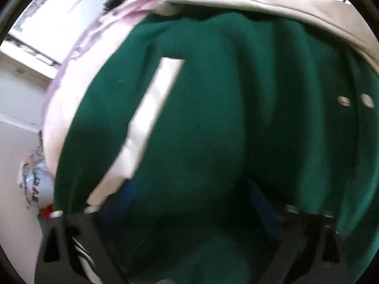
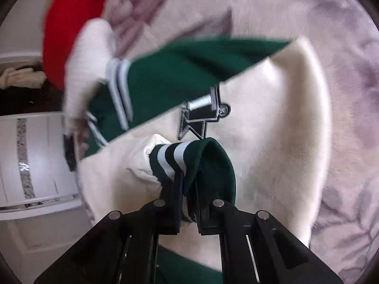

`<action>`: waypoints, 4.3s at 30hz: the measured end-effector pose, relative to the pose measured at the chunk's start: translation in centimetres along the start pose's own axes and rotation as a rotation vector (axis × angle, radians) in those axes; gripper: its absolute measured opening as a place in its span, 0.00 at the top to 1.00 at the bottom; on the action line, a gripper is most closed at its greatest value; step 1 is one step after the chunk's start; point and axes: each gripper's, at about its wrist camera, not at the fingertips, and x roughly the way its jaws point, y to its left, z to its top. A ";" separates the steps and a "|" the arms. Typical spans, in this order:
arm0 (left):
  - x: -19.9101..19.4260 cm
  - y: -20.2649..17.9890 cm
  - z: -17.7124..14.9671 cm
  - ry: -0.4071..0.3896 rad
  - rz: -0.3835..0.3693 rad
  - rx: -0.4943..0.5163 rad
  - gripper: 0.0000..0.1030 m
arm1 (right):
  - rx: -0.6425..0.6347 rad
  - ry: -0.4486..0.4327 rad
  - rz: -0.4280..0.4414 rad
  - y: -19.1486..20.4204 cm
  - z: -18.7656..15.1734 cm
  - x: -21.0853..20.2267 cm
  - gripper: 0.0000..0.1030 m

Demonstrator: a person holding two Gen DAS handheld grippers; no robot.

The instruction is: Fold large clothes

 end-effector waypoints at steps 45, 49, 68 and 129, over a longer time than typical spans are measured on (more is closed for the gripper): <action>-19.6 -26.8 -17.3 0.096 -0.368 0.575 0.94 | -0.080 0.190 0.036 -16.8 1.1 -11.3 0.38; -21.9 -24.8 -16.3 0.053 -0.415 0.536 0.96 | -0.041 0.214 0.196 -15.4 5.5 -7.2 0.27; -24.9 -7.4 -8.7 -0.056 -0.523 0.297 0.96 | -0.150 0.229 0.170 2.4 6.2 -4.4 0.92; 0.9 25.9 -6.5 0.189 -0.753 -0.226 0.97 | 0.024 0.437 -0.072 5.3 -45.6 8.0 0.93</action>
